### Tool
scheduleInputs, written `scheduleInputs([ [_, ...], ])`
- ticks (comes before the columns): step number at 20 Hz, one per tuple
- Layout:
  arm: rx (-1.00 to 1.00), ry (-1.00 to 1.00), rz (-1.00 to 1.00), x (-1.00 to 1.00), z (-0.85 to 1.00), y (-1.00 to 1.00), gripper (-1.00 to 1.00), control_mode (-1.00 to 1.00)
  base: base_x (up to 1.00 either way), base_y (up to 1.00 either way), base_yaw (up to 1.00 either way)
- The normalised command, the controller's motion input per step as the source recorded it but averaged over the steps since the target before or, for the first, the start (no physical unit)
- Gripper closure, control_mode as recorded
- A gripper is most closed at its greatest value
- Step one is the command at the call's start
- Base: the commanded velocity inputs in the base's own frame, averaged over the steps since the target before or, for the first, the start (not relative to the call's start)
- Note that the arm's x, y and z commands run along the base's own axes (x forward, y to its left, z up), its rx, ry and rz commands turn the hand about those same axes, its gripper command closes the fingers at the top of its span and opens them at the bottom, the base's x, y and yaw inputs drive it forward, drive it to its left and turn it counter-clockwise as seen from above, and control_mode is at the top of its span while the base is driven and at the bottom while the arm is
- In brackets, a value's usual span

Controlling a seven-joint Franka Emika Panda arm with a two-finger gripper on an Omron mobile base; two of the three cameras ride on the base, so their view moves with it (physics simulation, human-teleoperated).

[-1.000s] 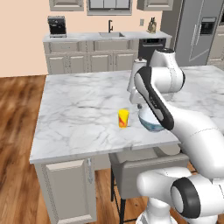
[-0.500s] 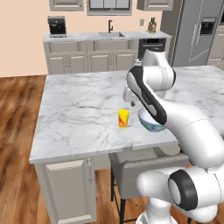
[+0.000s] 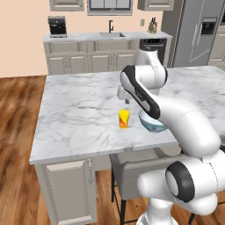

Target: Place the cup inside the bowl on the dining table and move the bowl to any counter.

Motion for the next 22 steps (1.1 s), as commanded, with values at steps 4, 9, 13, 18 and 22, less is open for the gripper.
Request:
scheduleInputs([
  [4, -0.01, -0.12, 0.00, 0.19, -0.29, 0.07, -1.00, -1.00, 0.00, 0.00, 0.00],
  [9, -0.01, -0.12, 0.00, 0.04, -0.27, 0.10, -1.00, -1.00, 0.00, 0.00, 0.00],
  [13, 0.00, -0.09, 0.00, 0.01, -0.21, 0.14, -1.00, -1.00, 0.00, 0.00, 0.00],
  [18, 0.00, -0.01, 0.00, 0.31, -0.05, 0.02, -1.00, -1.00, 0.00, 0.00, 0.00],
  [22, 0.00, 0.00, 0.00, 0.45, 0.00, 0.00, -1.00, -1.00, 0.00, 0.00, 0.00],
])
